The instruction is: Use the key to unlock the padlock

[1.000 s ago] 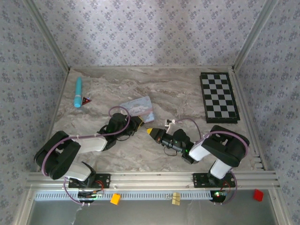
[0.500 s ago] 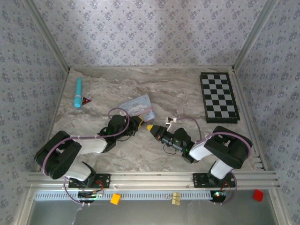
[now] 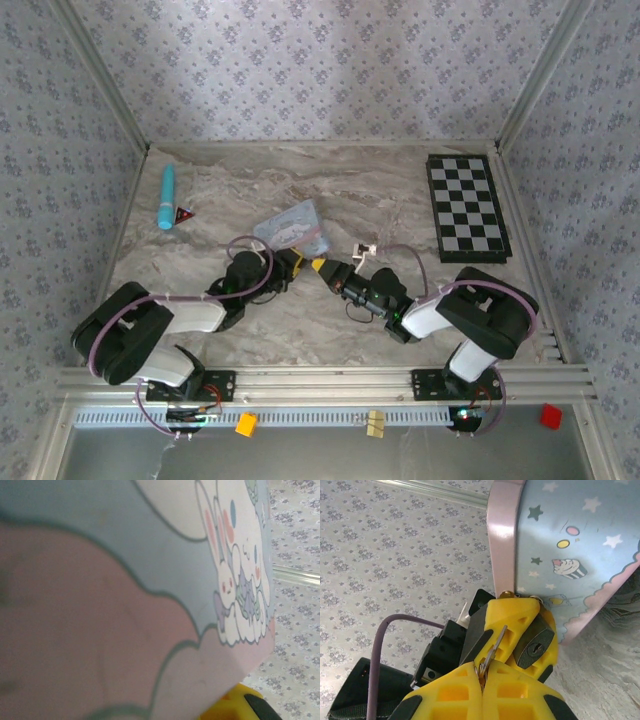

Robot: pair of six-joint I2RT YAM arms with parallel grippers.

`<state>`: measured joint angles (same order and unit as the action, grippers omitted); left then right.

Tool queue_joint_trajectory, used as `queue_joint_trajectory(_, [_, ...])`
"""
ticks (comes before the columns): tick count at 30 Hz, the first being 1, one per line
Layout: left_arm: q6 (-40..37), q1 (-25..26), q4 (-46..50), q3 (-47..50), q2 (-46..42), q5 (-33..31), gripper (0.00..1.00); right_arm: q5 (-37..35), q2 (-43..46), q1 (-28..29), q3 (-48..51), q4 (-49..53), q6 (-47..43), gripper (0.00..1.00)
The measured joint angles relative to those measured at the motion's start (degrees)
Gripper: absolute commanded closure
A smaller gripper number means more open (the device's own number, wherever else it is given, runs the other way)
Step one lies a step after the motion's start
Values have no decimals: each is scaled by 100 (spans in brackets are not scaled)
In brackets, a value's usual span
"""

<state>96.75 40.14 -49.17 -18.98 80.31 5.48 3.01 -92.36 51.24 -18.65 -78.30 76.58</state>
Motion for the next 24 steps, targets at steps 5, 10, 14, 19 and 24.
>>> queue_joint_trajectory(5, [94,0,-138,46,-83,-111,100,107,-151,-2,-164,0,92,100])
queue_joint_trajectory(10, [181,0,-356,96,-90,-238,100,192,-221,-17,-240,0,129,100])
queue_joint_trajectory(14, [223,0,-411,166,-181,-323,100,236,-221,-66,-240,0,179,100])
queue_joint_trajectory(19, [280,2,-468,245,-310,-487,100,238,-223,-76,-243,2,236,100])
queue_joint_trajectory(24, [337,7,-529,326,-385,-643,100,299,-229,-79,-361,2,275,100])
